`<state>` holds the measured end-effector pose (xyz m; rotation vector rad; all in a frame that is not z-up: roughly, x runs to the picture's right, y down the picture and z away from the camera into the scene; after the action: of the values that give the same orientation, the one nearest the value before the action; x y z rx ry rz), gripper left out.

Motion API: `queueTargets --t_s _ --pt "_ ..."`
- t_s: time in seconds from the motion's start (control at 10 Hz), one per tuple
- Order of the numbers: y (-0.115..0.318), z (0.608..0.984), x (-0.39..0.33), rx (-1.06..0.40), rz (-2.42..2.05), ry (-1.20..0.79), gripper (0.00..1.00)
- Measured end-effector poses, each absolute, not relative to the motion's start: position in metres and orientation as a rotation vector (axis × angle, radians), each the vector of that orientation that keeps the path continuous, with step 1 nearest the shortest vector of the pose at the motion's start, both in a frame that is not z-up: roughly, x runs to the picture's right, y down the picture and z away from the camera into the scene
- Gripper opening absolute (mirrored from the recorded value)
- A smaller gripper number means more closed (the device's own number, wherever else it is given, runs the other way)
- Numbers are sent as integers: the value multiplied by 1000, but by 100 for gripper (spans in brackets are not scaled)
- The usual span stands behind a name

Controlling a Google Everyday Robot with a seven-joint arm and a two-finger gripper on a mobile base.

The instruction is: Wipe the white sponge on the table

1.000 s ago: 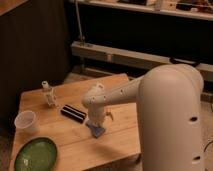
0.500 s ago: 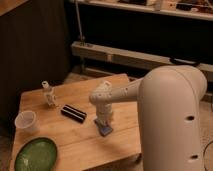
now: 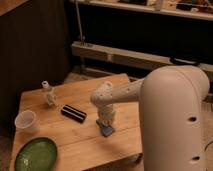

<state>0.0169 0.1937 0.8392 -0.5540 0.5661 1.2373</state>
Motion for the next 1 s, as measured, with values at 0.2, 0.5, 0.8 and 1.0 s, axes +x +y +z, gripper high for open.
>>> queueTargets --t_s 0.2,0.5,0.8,1.0 --pt "196 830 37 -539 1270 587 0" --pt "210 804 100 -551 1381 585 0" --pt "238 779 125 -588 1403 576 0" --pt "264 758 102 -619 1363 555 0"
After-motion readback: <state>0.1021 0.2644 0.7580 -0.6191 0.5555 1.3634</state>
